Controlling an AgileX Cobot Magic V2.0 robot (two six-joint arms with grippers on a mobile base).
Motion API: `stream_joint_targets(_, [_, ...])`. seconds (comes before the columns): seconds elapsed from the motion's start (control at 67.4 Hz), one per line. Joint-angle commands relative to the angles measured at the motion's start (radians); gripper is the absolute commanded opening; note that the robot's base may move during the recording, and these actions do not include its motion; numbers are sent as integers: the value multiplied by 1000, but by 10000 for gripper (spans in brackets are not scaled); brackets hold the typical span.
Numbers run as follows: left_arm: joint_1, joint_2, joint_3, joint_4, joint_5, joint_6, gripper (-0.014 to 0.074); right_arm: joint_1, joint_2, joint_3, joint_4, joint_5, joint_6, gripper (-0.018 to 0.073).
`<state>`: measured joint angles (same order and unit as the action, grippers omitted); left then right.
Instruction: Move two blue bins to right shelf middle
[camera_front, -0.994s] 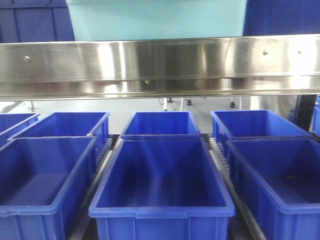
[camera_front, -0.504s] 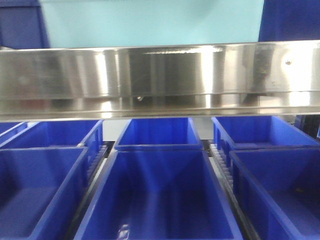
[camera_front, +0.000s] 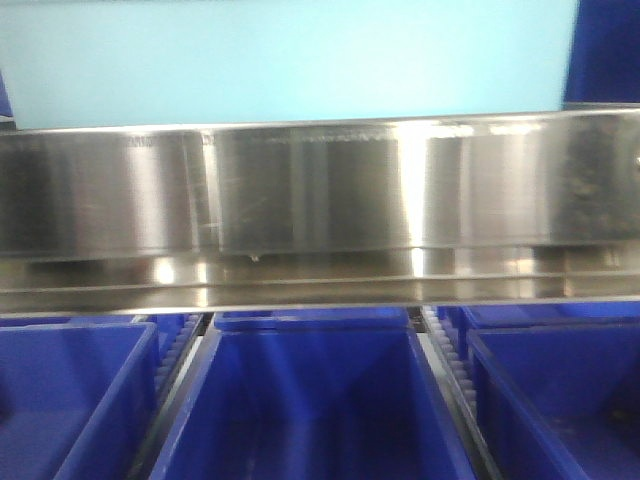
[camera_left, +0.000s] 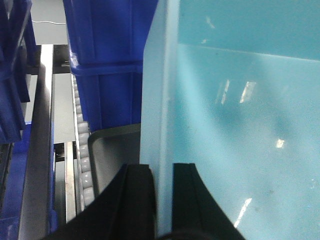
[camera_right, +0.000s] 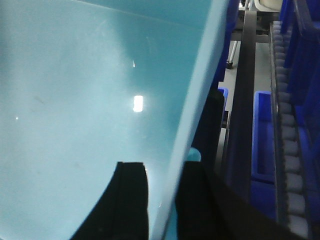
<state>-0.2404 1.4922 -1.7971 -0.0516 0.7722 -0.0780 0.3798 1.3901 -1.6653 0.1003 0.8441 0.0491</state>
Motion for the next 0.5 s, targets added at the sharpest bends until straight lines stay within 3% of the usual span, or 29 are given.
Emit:
stream_joint_targets(0.0, [-2,-8,-12,-8,-66,-11,-111,1,-15,-10,8,-23,-40,-153])
stream_joint_targets(0.489, [-2,-8,-12,-8,-66,-11,-111,1,-15,-10,8,-23,-40,-153])
